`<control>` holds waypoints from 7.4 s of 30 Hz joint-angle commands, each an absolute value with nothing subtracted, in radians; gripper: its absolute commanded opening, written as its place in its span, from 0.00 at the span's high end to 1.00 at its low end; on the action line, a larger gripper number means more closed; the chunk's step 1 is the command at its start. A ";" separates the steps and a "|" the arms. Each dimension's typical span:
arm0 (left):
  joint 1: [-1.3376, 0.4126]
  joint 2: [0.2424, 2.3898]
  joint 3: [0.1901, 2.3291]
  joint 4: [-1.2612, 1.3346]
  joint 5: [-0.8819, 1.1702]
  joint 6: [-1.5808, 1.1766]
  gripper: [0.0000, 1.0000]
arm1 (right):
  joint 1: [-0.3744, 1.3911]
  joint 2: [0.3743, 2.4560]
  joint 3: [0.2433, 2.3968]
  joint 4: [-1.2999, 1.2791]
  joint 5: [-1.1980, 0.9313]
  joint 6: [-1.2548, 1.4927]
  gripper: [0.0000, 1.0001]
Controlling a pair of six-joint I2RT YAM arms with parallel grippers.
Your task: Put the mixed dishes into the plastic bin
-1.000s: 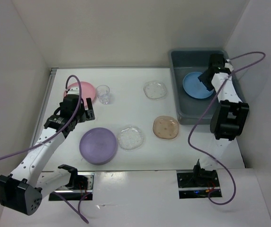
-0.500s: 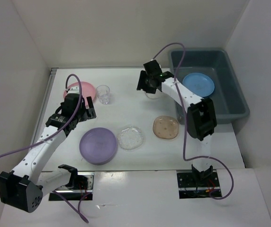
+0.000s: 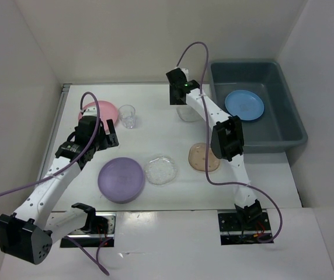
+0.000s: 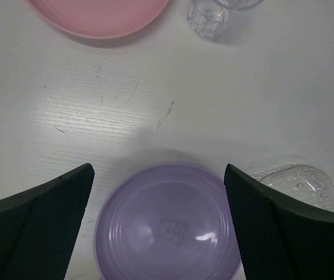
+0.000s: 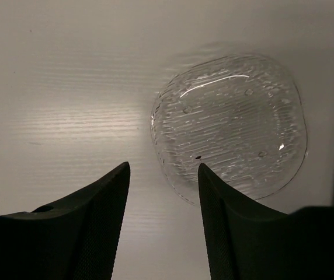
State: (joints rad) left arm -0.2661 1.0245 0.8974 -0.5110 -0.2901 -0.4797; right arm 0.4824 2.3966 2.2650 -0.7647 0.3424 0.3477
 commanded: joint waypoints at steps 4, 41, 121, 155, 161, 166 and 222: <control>-0.262 1.026 0.891 -0.486 -0.281 -0.500 0.01 | 0.492 2.473 2.333 -0.813 0.442 0.276 0.47; -0.262 1.017 0.891 -0.486 -0.290 -0.500 0.01 | 0.624 2.333 2.333 -0.836 0.399 0.229 1.00; 0.143 1.359 0.896 -0.165 -0.339 -1.008 0.03 | 0.497 1.421 1.471 -0.600 -0.012 0.434 0.29; 0.190 1.744 0.842 0.242 -0.273 -1.318 0.30 | 0.497 1.301 1.460 -0.778 0.140 0.425 0.28; 0.190 1.781 0.864 0.242 -0.264 -1.308 0.46 | 0.497 1.301 1.451 -0.787 0.140 0.434 0.28; 0.215 1.757 0.897 0.198 -0.253 -1.308 0.64 | 0.497 1.301 1.451 -0.787 0.140 0.443 0.28; -0.236 1.310 0.980 -0.091 0.222 -1.049 1.00 | 0.497 1.657 1.715 -0.554 -0.037 0.380 0.45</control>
